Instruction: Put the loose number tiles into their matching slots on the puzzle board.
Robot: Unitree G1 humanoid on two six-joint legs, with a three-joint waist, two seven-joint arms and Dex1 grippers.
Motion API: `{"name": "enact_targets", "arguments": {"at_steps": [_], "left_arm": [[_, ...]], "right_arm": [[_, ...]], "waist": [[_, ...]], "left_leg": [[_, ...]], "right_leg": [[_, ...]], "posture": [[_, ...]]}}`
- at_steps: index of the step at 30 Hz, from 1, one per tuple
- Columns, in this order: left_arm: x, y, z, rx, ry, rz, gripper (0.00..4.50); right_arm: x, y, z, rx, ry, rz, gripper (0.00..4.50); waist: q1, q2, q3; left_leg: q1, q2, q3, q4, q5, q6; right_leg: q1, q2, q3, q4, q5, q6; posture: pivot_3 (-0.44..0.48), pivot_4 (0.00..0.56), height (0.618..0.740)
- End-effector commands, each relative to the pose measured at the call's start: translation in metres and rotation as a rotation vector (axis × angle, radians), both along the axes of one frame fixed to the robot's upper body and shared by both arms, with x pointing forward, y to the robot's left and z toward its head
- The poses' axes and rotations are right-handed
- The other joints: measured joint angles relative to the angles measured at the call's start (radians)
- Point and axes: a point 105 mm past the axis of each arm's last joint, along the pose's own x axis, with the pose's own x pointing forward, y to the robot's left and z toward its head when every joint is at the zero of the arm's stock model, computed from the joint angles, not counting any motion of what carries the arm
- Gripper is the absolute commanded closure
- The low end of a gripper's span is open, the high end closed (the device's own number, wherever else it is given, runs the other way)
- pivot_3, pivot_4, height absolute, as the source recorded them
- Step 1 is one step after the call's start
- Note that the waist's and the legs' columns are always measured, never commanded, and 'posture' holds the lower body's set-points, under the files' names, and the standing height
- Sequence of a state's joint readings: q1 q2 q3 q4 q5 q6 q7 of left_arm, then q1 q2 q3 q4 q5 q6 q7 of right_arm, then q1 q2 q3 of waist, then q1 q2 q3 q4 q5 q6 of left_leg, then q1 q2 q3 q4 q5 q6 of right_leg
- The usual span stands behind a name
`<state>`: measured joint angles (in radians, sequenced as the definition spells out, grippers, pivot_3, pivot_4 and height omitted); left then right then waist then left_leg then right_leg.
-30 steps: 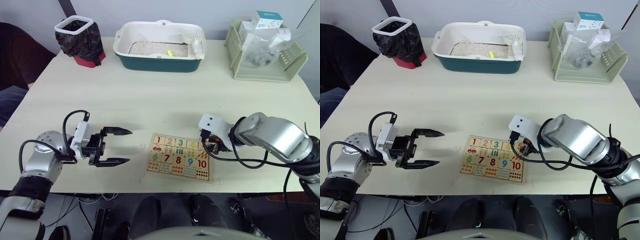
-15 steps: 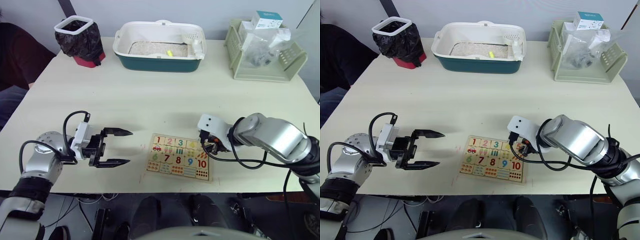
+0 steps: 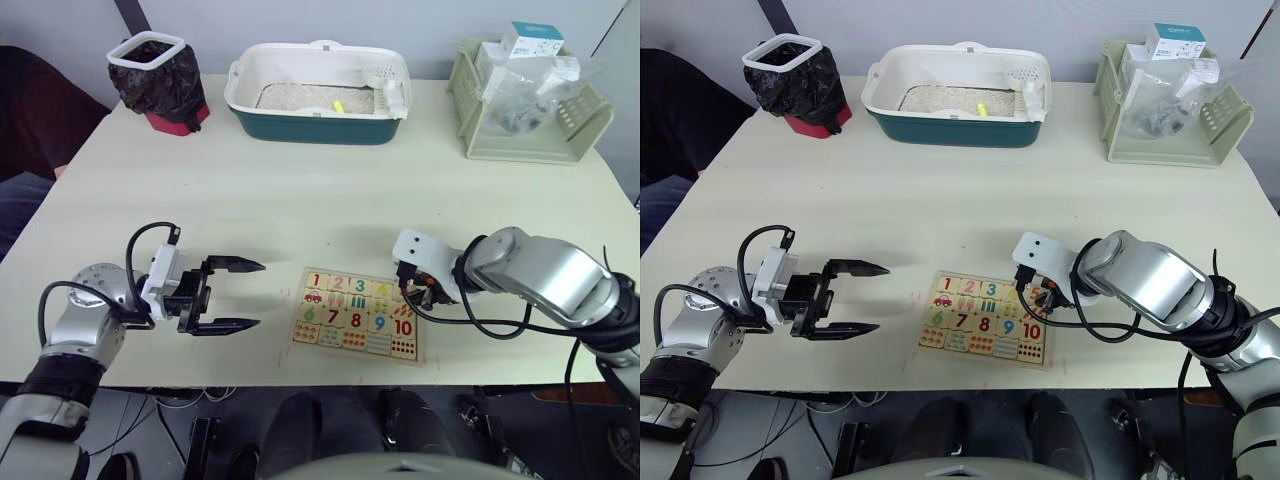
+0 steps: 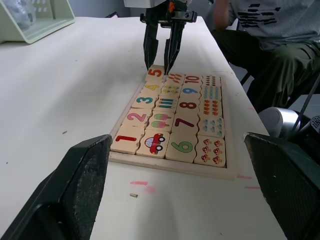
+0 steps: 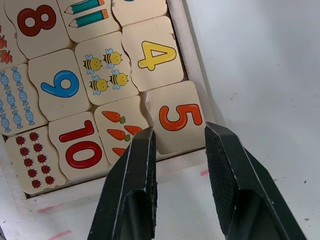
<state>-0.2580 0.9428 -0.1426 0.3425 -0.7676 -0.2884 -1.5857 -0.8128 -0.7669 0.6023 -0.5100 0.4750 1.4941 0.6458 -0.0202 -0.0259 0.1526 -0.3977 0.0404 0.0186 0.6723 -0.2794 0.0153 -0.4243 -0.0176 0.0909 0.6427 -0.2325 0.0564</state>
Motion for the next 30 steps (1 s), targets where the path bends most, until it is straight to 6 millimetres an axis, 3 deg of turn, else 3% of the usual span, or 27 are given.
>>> {"name": "enact_targets", "arguments": {"at_steps": [1,30], "left_arm": [[-0.0028,0.0032,0.0082,0.011,-0.025,-0.022,0.00],[-0.0029,0.0018,0.0074,0.012,-0.026,-0.027,0.00]], "right_arm": [[-0.0043,0.0011,-0.0024,-0.003,0.012,0.016,3.67],[-0.0094,0.0011,-0.0051,-0.008,0.036,0.019,3.67]], "waist": [[0.000,0.000,0.000],[0.001,0.000,0.000]], "left_leg": [[0.000,0.000,0.000,0.000,0.000,0.000],[0.000,0.000,0.000,0.000,0.000,0.000]], "right_leg": [[0.000,0.000,0.000,0.000,0.000,0.000],[0.000,0.000,0.000,0.000,0.000,0.000]], "posture": [[0.000,0.150,0.740],[0.000,0.150,0.740]]}}
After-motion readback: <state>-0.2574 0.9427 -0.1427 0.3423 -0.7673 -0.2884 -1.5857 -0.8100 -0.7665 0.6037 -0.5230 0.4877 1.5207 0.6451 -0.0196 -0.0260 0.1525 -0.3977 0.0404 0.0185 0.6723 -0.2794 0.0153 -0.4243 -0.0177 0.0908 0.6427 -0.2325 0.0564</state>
